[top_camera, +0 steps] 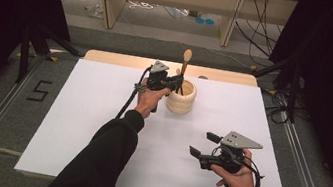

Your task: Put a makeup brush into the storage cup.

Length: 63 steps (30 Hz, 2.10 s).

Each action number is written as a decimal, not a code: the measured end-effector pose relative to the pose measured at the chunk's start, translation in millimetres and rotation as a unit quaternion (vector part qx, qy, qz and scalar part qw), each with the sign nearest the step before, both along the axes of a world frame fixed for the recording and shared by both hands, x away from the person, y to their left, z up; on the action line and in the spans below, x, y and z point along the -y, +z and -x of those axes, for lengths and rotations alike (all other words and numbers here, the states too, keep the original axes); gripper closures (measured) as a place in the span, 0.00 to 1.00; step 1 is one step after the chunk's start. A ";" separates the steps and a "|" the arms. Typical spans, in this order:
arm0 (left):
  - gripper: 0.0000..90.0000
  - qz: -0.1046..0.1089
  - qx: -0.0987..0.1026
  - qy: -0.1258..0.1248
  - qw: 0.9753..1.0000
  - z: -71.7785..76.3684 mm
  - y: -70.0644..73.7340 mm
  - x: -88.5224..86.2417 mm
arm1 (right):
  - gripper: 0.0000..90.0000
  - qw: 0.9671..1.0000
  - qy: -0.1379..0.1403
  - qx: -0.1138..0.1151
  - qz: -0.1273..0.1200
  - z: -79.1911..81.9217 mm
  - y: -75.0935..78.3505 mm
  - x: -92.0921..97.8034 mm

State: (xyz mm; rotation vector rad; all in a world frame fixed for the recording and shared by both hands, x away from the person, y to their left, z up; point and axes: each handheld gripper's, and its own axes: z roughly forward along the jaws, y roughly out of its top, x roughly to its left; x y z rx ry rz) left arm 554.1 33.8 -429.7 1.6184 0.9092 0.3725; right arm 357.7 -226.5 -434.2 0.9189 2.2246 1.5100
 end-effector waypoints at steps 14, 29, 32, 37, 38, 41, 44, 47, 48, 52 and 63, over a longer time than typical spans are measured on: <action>0.71 -0.024 -0.006 -0.003 1.000 3.1 0.7 -0.9 | 0.20 1.000 -0.001 0.009 0.001 -1.1 -1.1 -0.3; 0.43 -0.033 -0.006 0.003 0.999 9.3 12.3 -8.9 | 0.20 1.000 -0.003 0.009 0.001 -1.2 -1.1 -0.5; 0.35 -0.041 -0.003 0.004 0.999 10.6 15.0 -11.4 | 0.20 1.000 -0.003 0.009 0.001 -1.2 -1.0 -0.5; 0.23 -0.040 -0.004 0.004 0.999 13.8 18.0 -13.3 | 0.20 1.000 -0.002 0.009 0.000 -1.2 -1.0 -0.6; 0.21 -0.039 -0.002 0.004 0.999 14.3 18.6 -13.4 | 0.20 1.000 -0.003 0.008 -0.001 -1.2 -1.0 -0.6; 0.17 -0.040 0.001 0.002 0.999 17.5 20.4 -13.6 | 0.20 1.000 -0.004 0.008 -0.001 -1.3 -1.0 -0.5; 0.17 -0.040 0.003 -0.002 0.999 20.5 22.4 -14.5 | 0.20 1.000 -0.004 0.007 -0.001 -1.3 -1.0 -0.6; 0.17 -0.041 0.005 -0.009 0.999 24.2 24.8 -16.7 | 0.20 1.000 -0.006 0.009 0.000 -1.6 -1.0 -0.5; 0.17 -0.042 0.007 -0.013 0.999 25.3 25.2 -17.6 | 0.20 1.000 -0.006 0.008 -0.001 -1.6 -1.0 -0.5; 0.17 -0.036 0.005 -0.016 0.999 30.8 26.7 -22.2 | 0.20 1.000 -0.007 0.008 -0.001 -1.7 -0.9 -0.5; 0.17 -0.048 0.023 -0.020 0.998 51.0 34.6 -28.5 | 0.20 1.000 -0.007 0.007 -0.001 -1.5 -0.8 -0.8</action>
